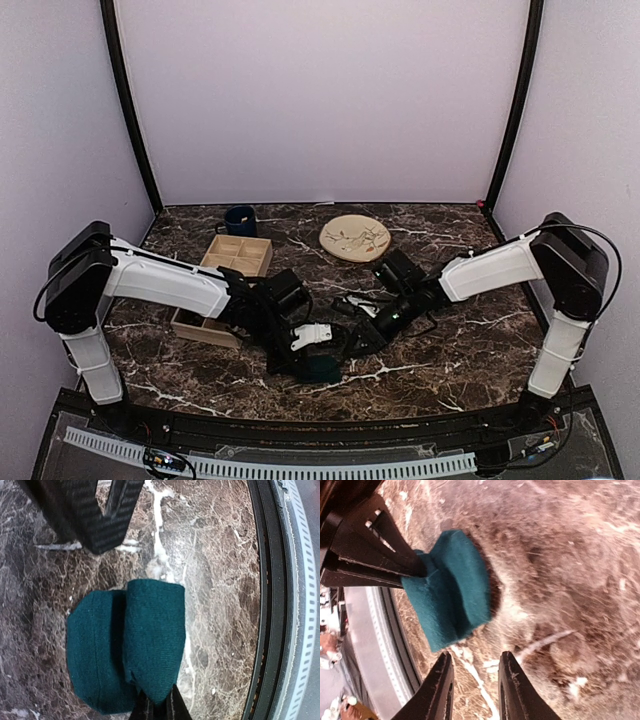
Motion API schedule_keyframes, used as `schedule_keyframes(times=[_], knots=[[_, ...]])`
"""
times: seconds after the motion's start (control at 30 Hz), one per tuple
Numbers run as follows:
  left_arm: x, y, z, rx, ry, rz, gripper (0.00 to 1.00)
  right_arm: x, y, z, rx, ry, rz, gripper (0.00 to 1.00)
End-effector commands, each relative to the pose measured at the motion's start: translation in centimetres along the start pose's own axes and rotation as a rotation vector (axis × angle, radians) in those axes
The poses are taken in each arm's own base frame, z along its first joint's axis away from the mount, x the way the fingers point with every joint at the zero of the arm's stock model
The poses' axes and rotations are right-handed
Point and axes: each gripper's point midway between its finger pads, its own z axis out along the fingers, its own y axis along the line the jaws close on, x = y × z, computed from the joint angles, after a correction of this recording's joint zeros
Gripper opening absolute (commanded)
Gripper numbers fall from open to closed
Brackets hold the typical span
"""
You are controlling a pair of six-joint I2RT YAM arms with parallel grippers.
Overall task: Roll the socks
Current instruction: Roll the sock at the center of the board.
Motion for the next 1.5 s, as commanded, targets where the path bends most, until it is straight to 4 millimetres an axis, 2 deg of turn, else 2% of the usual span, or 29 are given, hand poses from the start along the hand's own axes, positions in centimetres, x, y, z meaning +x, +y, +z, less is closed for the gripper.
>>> schedule_keyframes(times=[0.0,0.13,0.33,0.5,0.77,1.1,1.47], knots=[[2.1,-1.1,-0.1,0.102,0.080,-0.084,0.00,-1.3,-0.8,-1.2,0.082,-0.085,-0.019,0.28],[2.2,-1.3,-0.1,0.161,0.090,-0.128,0.00,-1.8,-1.3,-2.3,0.156,-0.142,-0.044,0.28],[2.6,-1.8,0.5,0.254,0.116,-0.192,0.00,-2.4,-1.0,-4.8,0.258,-0.259,-0.113,0.28],[2.5,-1.7,0.3,0.291,0.098,-0.230,0.00,-1.9,-0.4,-5.7,0.354,-0.303,-0.180,0.29],[2.9,-1.2,0.1,0.349,0.096,-0.297,0.00,-0.5,2.0,-4.7,0.524,-0.298,-0.395,0.30],[2.9,-1.0,-0.2,0.434,0.062,-0.368,0.00,0.6,5.8,-3.3,0.609,-0.295,-0.640,0.35],[3.4,-1.0,0.0,0.494,0.066,-0.415,0.00,0.4,8.1,1.0,0.634,-0.167,-0.854,0.41]])
